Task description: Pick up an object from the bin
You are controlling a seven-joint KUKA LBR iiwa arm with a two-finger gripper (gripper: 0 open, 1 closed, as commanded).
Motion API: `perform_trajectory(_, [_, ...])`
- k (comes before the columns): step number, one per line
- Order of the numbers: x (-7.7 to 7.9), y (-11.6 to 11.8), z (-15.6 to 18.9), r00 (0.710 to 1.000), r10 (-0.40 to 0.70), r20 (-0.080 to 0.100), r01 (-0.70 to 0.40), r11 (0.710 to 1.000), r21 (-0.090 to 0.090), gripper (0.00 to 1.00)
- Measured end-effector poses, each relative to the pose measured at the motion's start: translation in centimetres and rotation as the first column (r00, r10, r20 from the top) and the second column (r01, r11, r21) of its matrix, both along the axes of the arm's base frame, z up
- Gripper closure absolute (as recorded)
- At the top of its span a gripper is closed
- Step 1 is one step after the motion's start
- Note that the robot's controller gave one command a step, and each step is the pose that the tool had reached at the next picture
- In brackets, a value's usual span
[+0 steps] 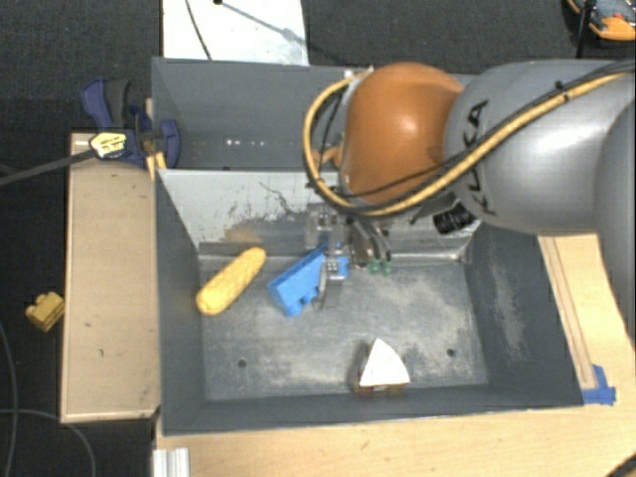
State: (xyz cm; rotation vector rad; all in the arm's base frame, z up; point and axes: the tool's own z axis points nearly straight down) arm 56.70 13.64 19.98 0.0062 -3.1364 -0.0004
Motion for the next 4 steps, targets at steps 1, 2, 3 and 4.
perform_trajectory(1, [0.2, -0.1, 0.5, 1.000, -0.003, 0.008, 0.003, 1.000, 0.001, 0.00])
perform_trajectory(2, [0.7, 0.1, -1.8, 0.997, 0.080, 0.016, -0.080, 0.997, 0.001, 0.00])
perform_trajectory(3, [1.4, 0.6, -5.8, 0.921, 0.390, 0.007, -0.390, 0.921, 0.000, 0.00])
perform_trajectory(4, [-0.5, 0.4, -10.5, 0.851, 0.526, 0.008, -0.526, 0.851, 0.000, 0.00])
